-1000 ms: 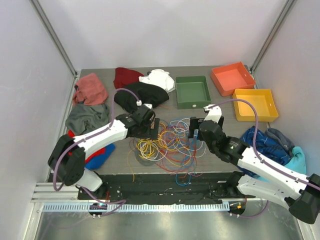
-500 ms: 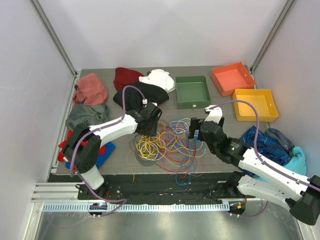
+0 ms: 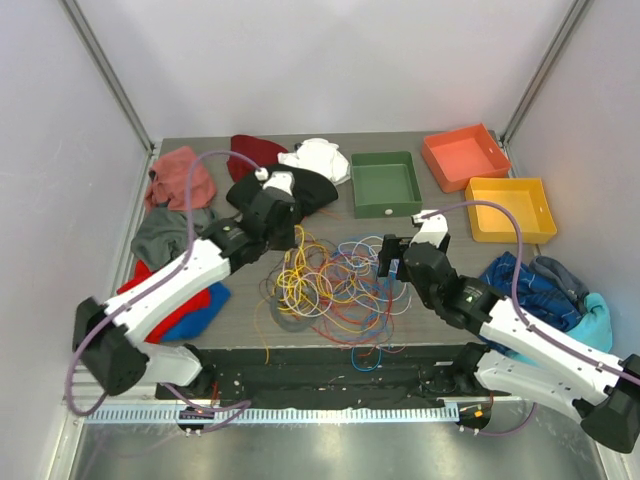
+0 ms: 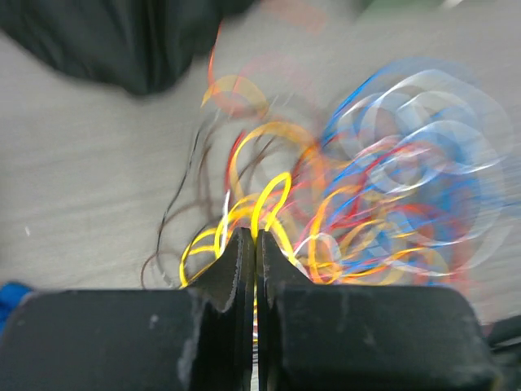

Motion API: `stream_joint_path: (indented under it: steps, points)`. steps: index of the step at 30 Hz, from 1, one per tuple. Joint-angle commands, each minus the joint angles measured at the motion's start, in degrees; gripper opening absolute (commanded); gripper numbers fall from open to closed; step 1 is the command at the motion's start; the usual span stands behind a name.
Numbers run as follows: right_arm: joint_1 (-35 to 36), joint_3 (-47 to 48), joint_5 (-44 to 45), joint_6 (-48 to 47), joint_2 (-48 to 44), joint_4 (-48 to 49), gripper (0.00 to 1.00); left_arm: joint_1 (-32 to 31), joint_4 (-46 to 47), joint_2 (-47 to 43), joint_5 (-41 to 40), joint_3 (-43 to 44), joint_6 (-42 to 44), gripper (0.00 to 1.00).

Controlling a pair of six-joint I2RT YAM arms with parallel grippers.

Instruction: Untangle the cables

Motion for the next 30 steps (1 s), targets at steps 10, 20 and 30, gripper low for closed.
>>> stream_joint_path:
  steps: [10, 20, 30]
  points:
    - [-0.07, 2.5, -2.16, -0.18, -6.12, 4.82, 0.96, -0.73, -2.73, -10.94, 3.41, 31.5, 6.78, 0.0]
    - [-0.07, 4.26, -1.19, -1.5, -10.87, 4.21, 0.95, -6.36, -6.86, -2.32, 6.32, 55.81, 11.27, 0.0]
    - [-0.07, -0.31, -0.22, 2.9, -15.87, 8.68, 0.92, -13.22, -6.07, -1.09, 0.18, 51.48, 14.78, 0.0]
